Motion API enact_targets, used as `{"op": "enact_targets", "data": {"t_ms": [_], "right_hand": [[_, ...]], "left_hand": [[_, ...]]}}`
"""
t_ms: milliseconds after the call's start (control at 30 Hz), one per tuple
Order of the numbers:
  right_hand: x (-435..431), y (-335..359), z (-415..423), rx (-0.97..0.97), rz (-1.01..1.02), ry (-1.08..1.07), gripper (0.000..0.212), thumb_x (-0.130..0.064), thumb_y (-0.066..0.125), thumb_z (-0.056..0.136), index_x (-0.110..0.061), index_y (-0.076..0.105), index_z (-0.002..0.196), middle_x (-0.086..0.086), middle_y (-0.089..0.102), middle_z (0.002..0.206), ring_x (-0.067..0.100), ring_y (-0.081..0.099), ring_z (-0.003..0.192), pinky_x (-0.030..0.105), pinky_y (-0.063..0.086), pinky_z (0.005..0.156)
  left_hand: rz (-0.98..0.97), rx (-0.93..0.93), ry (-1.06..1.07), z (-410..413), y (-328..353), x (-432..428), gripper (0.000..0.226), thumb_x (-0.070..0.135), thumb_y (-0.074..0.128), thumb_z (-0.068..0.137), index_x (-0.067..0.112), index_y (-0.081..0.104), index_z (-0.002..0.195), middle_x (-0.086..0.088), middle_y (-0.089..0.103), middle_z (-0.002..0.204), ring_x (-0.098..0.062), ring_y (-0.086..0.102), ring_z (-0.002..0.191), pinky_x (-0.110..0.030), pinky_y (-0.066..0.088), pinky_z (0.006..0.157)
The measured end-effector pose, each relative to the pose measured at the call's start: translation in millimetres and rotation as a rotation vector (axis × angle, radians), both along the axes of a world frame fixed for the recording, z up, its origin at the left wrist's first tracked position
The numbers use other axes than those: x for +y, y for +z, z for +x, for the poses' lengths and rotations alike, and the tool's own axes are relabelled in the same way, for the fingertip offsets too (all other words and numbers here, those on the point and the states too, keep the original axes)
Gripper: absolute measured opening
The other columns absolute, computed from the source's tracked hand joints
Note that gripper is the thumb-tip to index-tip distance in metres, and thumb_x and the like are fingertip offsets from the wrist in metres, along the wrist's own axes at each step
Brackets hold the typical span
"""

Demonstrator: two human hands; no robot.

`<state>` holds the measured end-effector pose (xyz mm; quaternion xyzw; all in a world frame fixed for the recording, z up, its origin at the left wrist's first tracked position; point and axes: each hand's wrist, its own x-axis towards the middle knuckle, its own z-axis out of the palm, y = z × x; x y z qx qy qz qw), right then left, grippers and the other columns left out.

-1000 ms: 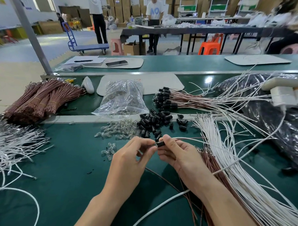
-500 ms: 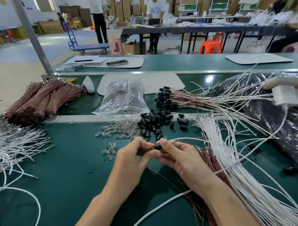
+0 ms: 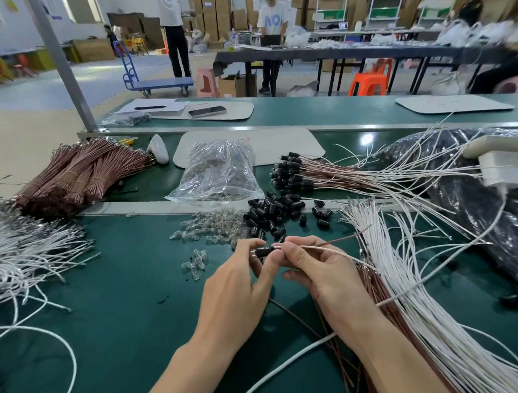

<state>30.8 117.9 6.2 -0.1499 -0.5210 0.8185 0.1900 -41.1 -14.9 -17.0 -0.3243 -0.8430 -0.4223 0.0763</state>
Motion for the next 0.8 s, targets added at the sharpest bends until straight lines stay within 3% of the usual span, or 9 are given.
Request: {"op": "enact_targets", "data": {"t_ms": [133,300,533,800], "right_hand": [[-0.3,-3.7,0.0,-0.031,0.029,0.035,0.023,-0.03,0.076,0.074,-0.015,0.075,0.091,0.01,0.079,0.097,0.022,0.076,0.093,0.021,0.057,0.062],[1.2,-8.6,-2.1,-0.035,0.029,0.068,0.033,-0.031,0.073,0.077,-0.008,0.067,0.1,0.009,0.079,0.099,0.021,0.076,0.096,0.02,0.057,0.063],[4.6,-12.4,-2.2,-0.013,0.022,0.145,0.036,-0.033,0.071,0.081,-0.006,0.063,0.103,0.012,0.077,0.106,0.024,0.074,0.104,0.021,0.058,0.067],[6.0,-10.9,-1.9,-0.013,0.012,0.172,0.03,-0.031,0.067,0.087,-0.005,0.064,0.102,0.014,0.076,0.109,0.025,0.073,0.107,0.02,0.057,0.067]], "left_hand": [[-0.036,-0.02,0.039,2.8,0.4,0.1,0.055,0.082,0.016,0.091,0.036,0.047,0.091,0.01,0.056,0.057,-0.001,0.059,0.066,-0.025,0.04,0.055],[-0.04,-0.079,0.018,1.6,0.0,-0.1,0.058,0.08,0.016,0.091,0.032,0.048,0.089,0.007,0.055,0.056,-0.005,0.057,0.061,-0.027,0.037,0.053],[-0.039,-0.157,-0.01,1.7,-0.5,-0.4,0.055,0.074,0.014,0.092,0.031,0.047,0.085,0.006,0.063,0.069,-0.007,0.059,0.065,-0.036,0.049,0.066],[-0.082,-0.161,-0.017,4.2,0.7,2.9,0.055,0.071,0.007,0.09,0.03,0.043,0.086,0.004,0.064,0.071,-0.011,0.06,0.069,-0.043,0.05,0.074]]}}
